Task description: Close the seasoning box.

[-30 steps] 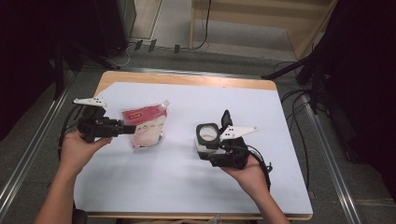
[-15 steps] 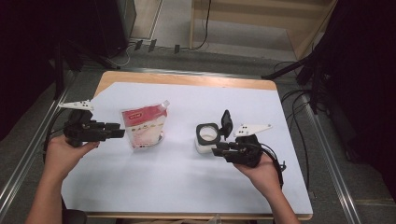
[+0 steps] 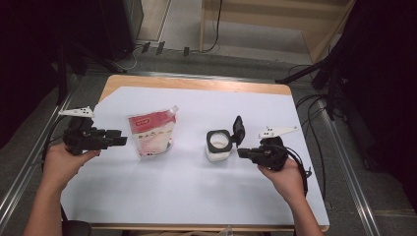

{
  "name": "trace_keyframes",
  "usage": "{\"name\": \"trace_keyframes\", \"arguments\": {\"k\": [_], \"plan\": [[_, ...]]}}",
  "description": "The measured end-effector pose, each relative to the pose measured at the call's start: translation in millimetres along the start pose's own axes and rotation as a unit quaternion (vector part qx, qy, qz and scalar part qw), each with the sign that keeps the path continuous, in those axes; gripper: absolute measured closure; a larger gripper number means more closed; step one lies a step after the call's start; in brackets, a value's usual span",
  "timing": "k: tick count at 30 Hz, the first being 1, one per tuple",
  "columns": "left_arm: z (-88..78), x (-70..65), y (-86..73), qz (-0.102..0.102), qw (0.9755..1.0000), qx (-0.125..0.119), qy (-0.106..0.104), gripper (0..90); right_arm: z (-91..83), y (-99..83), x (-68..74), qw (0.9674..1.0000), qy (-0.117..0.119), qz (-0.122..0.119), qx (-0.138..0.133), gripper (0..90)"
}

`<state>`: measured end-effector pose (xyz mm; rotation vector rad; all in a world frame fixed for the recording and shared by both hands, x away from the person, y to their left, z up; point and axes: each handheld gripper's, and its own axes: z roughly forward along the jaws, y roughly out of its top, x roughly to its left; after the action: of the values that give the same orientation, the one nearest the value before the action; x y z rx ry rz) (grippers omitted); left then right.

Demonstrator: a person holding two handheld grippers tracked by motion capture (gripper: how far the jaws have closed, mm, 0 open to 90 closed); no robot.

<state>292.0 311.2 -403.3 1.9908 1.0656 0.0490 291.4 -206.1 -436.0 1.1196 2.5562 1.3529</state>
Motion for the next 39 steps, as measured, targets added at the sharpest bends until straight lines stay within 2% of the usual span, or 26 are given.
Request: {"name": "trace_keyframes", "arguments": {"k": [8,18,24,31,34,36,39], "plan": [[0.7,4.2,-2.8,0.004,0.9999,-0.012,0.007,50.7,9.7,3.2,-23.1,0.9996,-0.020,0.018,0.009,90.0],[5.3,6.2,-3.1,0.004,0.9999,-0.004,0.011,49.3,17.5,12.4,-35.0,0.9990,-0.024,0.037,-0.008,90.0],[7.8,4.8,-3.2,0.011,0.9999,-0.003,0.011,49.9,21.7,19.8,-36.3,0.9986,-0.028,0.041,-0.015,90.0],[7.7,6.0,-3.7,0.008,0.9999,-0.005,0.011,49.9,12.3,25.5,-34.2,0.9978,-0.029,0.043,-0.042,90.0],[7.7,4.1,-3.4,0.014,0.9998,-0.003,0.016,49.9,10.6,25.9,-32.1,0.9976,-0.030,0.044,-0.045,90.0],[7.7,3.5,-3.2,0.020,0.9997,-0.007,0.012,49.9,11.0,25.9,-31.1,0.9975,-0.032,0.040,-0.048,90.0],[8.4,2.6,-3.1,0.015,0.9998,-0.008,0.011,49.8,11.4,26.1,-29.6,0.9974,-0.033,0.044,-0.048,90.0]]}}
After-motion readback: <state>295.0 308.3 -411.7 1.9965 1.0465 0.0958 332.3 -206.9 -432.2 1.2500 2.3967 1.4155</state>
